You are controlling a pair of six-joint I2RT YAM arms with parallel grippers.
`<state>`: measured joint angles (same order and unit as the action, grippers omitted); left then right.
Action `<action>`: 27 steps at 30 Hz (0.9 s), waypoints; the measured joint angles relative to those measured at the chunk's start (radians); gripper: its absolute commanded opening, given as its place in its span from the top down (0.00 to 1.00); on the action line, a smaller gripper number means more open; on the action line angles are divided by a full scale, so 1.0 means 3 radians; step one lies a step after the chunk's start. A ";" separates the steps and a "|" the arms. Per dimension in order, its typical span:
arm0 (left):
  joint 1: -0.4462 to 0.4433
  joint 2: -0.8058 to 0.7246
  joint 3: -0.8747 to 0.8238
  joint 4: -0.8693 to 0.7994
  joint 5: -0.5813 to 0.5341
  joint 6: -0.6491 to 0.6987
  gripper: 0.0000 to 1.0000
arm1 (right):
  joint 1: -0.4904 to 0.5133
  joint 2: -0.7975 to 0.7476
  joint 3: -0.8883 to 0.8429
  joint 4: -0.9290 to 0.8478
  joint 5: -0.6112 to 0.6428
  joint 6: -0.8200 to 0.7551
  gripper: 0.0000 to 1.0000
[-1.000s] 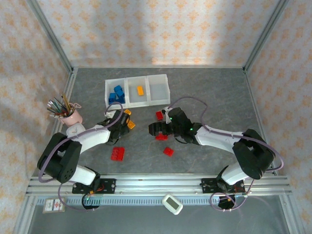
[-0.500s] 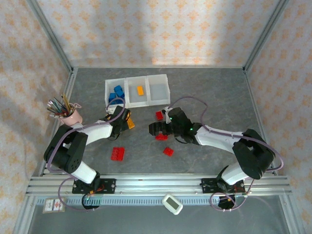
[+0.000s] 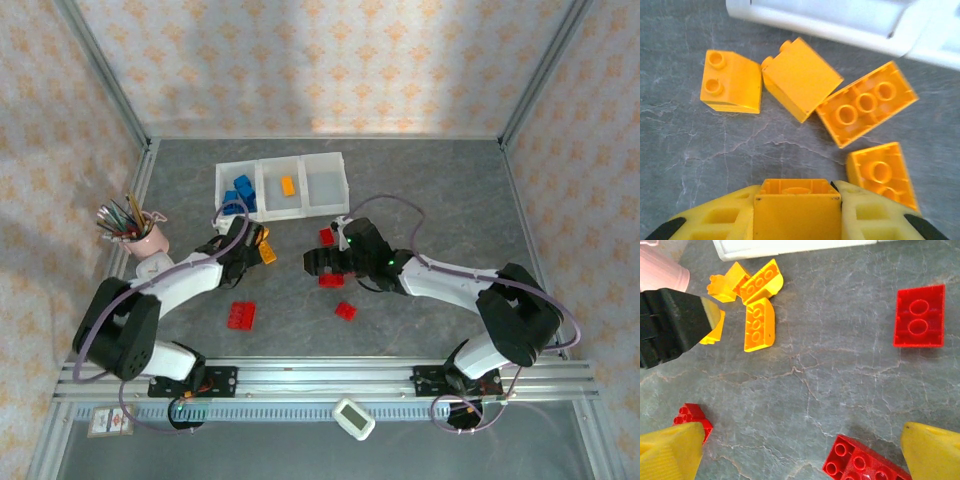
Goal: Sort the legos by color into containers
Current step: Pick up the lego from the middle-left of the table, then place the lego in the container.
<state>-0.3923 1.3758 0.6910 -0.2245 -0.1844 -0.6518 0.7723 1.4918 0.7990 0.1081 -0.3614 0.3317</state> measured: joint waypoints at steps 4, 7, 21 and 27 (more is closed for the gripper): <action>-0.0211 -0.0266 0.0042 -0.0169 -0.0056 -0.0074 0.71 | -0.0056 -0.0003 0.0048 -0.0024 -0.0005 -0.0010 0.00; -0.0375 -0.0294 0.0224 -0.0305 -0.0111 -0.0107 0.72 | -0.0148 -0.0022 0.0050 -0.0053 -0.0003 -0.0009 0.00; -0.0467 0.0902 0.1649 -0.0278 -0.0300 0.0010 0.73 | -0.0716 -0.0074 0.0052 -0.0081 0.0011 0.0163 0.00; -0.0287 0.1637 0.2324 -0.0254 -0.0336 0.0083 0.73 | -0.0819 -0.0074 0.0052 -0.0058 0.0010 0.0193 0.00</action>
<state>-0.4786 1.8668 1.3884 -0.3008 -0.2852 -0.6270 0.5266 1.4696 0.8146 0.0906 -0.3584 0.3897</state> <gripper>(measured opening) 0.328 0.996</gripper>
